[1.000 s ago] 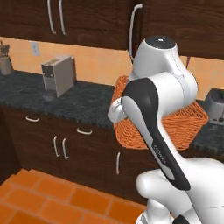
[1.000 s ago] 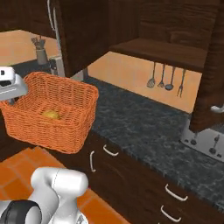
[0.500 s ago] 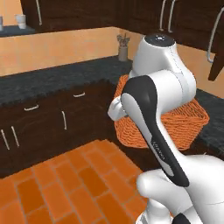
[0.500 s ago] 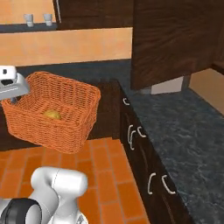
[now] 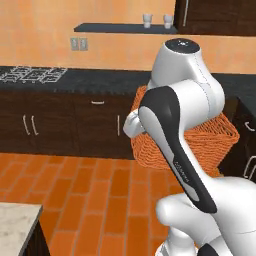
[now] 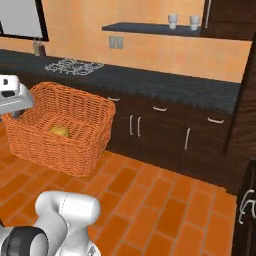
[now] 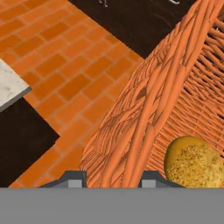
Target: Open the cabinet, pick up the bread from the cabinet and place it in the basket. Then move the basket to the dining counter.
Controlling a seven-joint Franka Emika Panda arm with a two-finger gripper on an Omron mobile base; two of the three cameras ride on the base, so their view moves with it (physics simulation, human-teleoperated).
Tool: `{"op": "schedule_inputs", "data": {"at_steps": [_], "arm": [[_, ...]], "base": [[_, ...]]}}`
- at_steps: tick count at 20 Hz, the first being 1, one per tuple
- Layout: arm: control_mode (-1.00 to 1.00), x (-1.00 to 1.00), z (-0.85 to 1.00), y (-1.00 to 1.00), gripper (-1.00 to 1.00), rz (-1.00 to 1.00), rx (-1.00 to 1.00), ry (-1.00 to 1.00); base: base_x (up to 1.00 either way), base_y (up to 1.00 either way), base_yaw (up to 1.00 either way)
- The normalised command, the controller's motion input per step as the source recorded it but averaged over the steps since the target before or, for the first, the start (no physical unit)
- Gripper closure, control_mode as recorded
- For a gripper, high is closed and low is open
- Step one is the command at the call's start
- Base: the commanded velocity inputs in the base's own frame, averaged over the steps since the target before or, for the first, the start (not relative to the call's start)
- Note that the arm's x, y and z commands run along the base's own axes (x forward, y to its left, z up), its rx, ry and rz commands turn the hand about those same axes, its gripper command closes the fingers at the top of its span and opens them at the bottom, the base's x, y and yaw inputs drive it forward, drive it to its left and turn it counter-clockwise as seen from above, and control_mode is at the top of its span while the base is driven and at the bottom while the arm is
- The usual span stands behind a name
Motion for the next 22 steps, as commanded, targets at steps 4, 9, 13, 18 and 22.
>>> {"op": "schedule_inputs", "data": {"at_steps": [4,9,13,18,22], "arm": [[1.0,0.0,0.0,0.0,1.0,0.0,0.0,0.0],[1.0,0.0,0.0,0.0,1.0,0.0,0.0,0.0],[1.0,0.0,0.0,0.0,1.0,0.0,0.0,0.0],[1.0,0.0,0.0,0.0,1.0,0.0,0.0,0.0],[1.0,0.0,0.0,0.0,1.0,0.0,0.0,0.0]], "base": [[0.0,0.0,0.99],[0.0,0.0,0.99],[0.01,0.1,0.92],[0.09,0.63,0.69],[0.35,1.0,0.28]]}}
